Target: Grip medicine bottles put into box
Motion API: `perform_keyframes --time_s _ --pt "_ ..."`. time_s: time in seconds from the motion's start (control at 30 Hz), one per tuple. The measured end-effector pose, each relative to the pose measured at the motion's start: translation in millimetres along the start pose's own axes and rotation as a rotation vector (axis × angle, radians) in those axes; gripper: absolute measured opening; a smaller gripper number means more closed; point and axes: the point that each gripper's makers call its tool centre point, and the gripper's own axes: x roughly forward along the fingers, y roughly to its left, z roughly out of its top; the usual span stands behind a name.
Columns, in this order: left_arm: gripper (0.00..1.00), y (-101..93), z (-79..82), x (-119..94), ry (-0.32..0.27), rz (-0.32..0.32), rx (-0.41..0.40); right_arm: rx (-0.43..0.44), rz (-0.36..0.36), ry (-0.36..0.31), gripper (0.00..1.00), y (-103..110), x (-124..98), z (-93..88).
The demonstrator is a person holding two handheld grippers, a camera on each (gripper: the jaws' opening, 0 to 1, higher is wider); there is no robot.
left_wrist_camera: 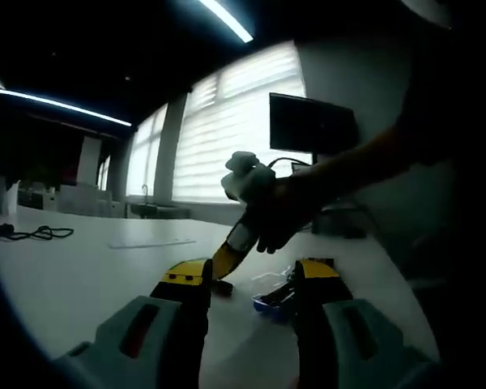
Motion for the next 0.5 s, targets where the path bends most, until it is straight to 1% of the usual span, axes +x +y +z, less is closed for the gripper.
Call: perform_keyframes --time_s 0.1,0.13,0.17,0.2,0.23,0.33,0.47,0.5 --pt "0.33 1.3 1.5 -1.1 -0.008 0.002 -0.009 -0.033 -0.031 0.007 0.14 -2.5 2.2 -1.2" --pt "0.33 1.3 1.7 -1.3 -0.009 0.002 -0.01 -0.029 -0.035 0.009 0.13 -2.8 2.4 -1.8" --pt "0.33 0.8 1.7 -1.3 -0.009 0.001 -0.01 -0.001 -0.041 0.019 0.09 -3.9 3.2 -3.9" --pt "0.33 0.2 1.5 -1.2 -0.007 0.0 -0.009 0.054 -0.053 0.036 0.08 -5.1 2.3 -8.2" --pt "0.33 -0.2 1.5 -1.3 -0.007 -0.001 -0.007 0.026 -0.046 0.017 0.08 -6.9 4.0 -4.2" --pt "0.33 -0.9 1.4 -1.7 -0.008 -0.006 -0.011 0.033 -0.048 0.014 0.07 -6.4 3.7 -6.6" --pt "0.33 -1.8 0.6 -1.9 -0.005 -0.014 -0.019 0.002 -0.064 0.007 0.07 -6.4 4.8 -6.4" --pt "0.33 -2.5 0.2 -1.9 -0.003 -0.018 -0.02 -0.021 -0.072 0.005 0.07 -6.8 5.2 -6.0"
